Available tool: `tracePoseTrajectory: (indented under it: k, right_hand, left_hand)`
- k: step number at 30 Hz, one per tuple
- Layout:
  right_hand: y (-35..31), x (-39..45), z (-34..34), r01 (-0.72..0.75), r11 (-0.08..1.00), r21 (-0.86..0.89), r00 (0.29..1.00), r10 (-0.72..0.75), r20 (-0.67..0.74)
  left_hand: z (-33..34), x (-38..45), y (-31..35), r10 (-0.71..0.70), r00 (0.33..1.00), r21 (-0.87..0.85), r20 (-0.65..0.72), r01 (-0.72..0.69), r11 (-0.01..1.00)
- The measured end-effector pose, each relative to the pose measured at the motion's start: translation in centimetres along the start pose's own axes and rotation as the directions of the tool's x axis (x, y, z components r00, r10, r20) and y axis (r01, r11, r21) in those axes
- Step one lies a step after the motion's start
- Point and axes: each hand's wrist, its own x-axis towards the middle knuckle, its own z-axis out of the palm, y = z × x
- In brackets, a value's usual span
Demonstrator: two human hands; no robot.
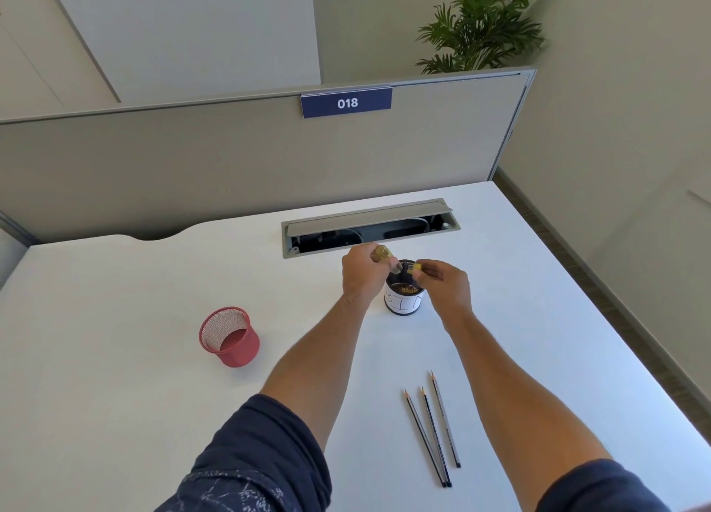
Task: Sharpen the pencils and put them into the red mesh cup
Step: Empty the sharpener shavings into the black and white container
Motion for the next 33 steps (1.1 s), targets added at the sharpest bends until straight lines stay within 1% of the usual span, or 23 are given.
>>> tracePoseTrajectory:
  k: [3, 6, 8, 11, 15, 16, 18, 21, 23, 25, 28, 33]
  right_hand:
    - [-0.1, -1.3, 0.2, 0.027, 0.994, 0.103, 0.997, -0.035, 0.07]
    - [-0.4, -2.4, 0.9, 0.036, 0.978, 0.203, 0.985, -0.069, 0.16]
    - [-0.3, -2.9, 1.6, 0.029, 0.967, 0.254, 0.977, -0.081, 0.198]
    - [-0.1, -3.8, 2.9, -0.021, 0.946, 0.325, 0.975, -0.053, 0.218]
    - [0.4, -5.6, 4.8, -0.121, 0.893, 0.433, 0.958, -0.009, 0.288]
    - [0.4, -6.0, 5.3, -0.136, 0.884, 0.447, 0.953, -0.006, 0.302]
    - [0.6, -7.1, 6.5, -0.128, 0.898, 0.421, 0.943, -0.021, 0.332]
    - [0.8, -8.6, 8.1, -0.091, 0.922, 0.376, 0.938, -0.048, 0.343]
    - [0.7, -9.8, 9.2, -0.092, 0.914, 0.395, 0.935, -0.058, 0.35]
    - [0.7, -10.9, 10.3, -0.108, 0.895, 0.433, 0.935, -0.057, 0.351]
    - [0.8, -12.6, 11.7, -0.128, 0.866, 0.483, 0.941, -0.048, 0.334]
    - [0.7, -14.3, 13.0, -0.101, 0.89, 0.446, 0.945, -0.054, 0.321]
  left_hand:
    - [-0.5, -0.5, -0.2, -0.05, 0.998, -0.077, -0.034, 0.048, 0.996]
    - [-1.1, -1.4, -0.7, -0.166, 0.986, -0.235, -0.032, 0.154, 0.96]
    - [-1.6, -2.1, -1.3, -0.22, 0.975, -0.351, -0.017, 0.2, 0.915]
    - [-3.1, -3.6, -2.3, -0.284, 0.959, -0.517, 0.02, 0.253, 0.818]
    - [-5.5, -5.7, -3.9, -0.371, 0.927, -0.654, 0.053, 0.314, 0.689]
    - [-6.0, -6.2, -4.2, -0.394, 0.917, -0.677, 0.061, 0.328, 0.659]
    - [-7.3, -7.3, -5.1, -0.434, 0.899, -0.715, 0.063, 0.344, 0.609]
    - [-8.8, -8.9, -6.7, -0.442, 0.894, -0.768, 0.075, 0.334, 0.546]
    - [-9.8, -10.0, -7.4, -0.461, 0.883, -0.811, 0.087, 0.332, 0.483]
    - [-10.6, -10.7, -7.8, -0.505, 0.858, -0.838, 0.088, 0.338, 0.429]
    - [-11.6, -11.5, -8.2, -0.518, 0.851, -0.859, 0.09, 0.33, 0.392]
    - [-13.0, -12.7, -8.6, -0.509, 0.856, -0.885, 0.088, 0.302, 0.354]
